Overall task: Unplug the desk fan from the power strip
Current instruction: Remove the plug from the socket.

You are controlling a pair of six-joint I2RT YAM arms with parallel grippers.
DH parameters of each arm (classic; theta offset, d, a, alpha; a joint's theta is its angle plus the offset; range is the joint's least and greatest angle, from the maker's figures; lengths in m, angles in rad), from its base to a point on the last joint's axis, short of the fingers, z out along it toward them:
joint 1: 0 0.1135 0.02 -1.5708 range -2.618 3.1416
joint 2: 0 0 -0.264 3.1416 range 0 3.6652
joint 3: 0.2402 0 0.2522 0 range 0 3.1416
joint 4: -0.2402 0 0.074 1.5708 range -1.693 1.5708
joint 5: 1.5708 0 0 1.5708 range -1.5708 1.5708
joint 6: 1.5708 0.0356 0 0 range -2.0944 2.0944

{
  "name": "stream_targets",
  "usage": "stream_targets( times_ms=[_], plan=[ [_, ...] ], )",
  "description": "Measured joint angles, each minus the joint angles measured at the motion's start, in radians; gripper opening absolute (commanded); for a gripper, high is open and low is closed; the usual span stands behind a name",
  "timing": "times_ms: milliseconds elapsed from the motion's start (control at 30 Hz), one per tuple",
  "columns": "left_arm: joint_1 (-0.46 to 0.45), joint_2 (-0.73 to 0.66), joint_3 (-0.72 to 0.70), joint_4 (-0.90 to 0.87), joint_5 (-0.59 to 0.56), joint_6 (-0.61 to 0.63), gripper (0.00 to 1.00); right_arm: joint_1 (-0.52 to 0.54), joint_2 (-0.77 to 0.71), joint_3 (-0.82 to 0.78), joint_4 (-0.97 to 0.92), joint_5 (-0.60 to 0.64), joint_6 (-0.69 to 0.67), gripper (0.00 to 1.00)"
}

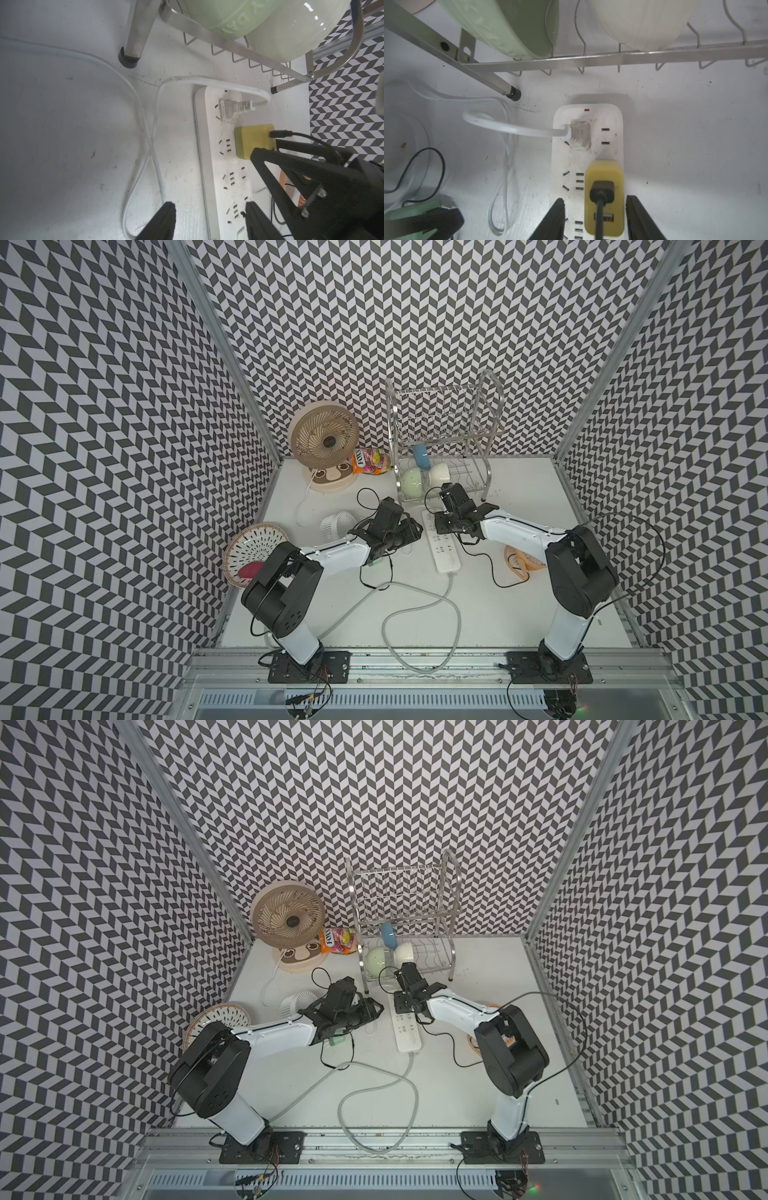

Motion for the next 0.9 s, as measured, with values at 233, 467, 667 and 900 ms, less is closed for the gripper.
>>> stream_targets(
  times_ms=[233,467,667,900],
  plan=[
    [0.0,0.038,0.04,0.034,0.0,-0.006,0.58,0.0,0.002,0.002,0.0,0.014,-0.003,0.4],
    [0.0,0.076,0.058,0.038,0.0,-0.005,0.58,0.0,0.019,0.025,-0.006,0.031,-0.01,0.36],
    [0.0,0.086,0.061,0.039,-0.001,-0.005,0.59,0.0,0.023,0.035,-0.006,0.042,-0.013,0.32],
    [0.0,0.106,0.062,0.04,-0.001,-0.005,0.59,0.0,0.027,0.035,-0.009,0.045,-0.015,0.34]
  ],
)
